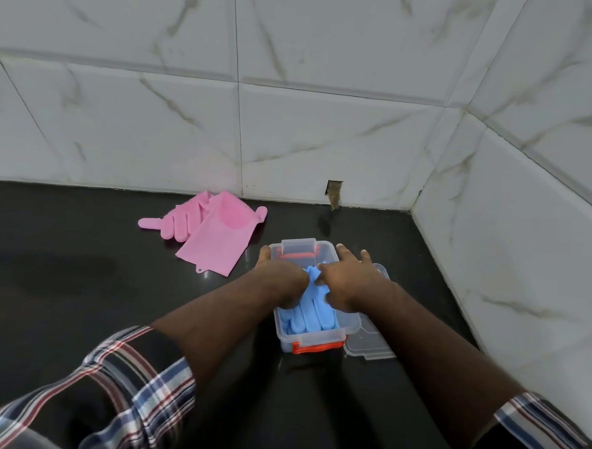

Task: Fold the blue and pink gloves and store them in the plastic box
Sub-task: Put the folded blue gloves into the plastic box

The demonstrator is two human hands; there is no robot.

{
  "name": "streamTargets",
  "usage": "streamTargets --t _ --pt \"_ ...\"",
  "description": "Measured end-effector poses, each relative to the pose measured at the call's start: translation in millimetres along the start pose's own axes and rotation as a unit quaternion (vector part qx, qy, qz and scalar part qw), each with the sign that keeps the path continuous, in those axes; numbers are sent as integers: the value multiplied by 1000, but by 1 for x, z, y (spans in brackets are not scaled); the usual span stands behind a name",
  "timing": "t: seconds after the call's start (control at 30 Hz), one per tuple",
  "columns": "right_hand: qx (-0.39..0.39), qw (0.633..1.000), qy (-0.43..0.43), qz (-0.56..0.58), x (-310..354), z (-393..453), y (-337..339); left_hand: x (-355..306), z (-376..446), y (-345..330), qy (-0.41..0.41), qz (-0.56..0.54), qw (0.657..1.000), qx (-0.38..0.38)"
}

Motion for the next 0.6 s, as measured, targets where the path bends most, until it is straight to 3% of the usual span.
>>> streamTargets --t 0.27,0.6 --pt "18 988 29 -148 19 -6 -14 -13 -3 -11 -3 23 999 -43" --pt "-30 989 41 -138 15 3 -26 -20 -1 -13 39 55 997 -27"
Point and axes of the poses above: each hand's wrist, its own z-axis towards the middle knuckle, its own y-axis out of the back of the hand, x = y × z, the point moved 6 cm from there along z, towards the middle knuckle, and after that the axes turned 11 degrees about z, right-handed, at the moved point
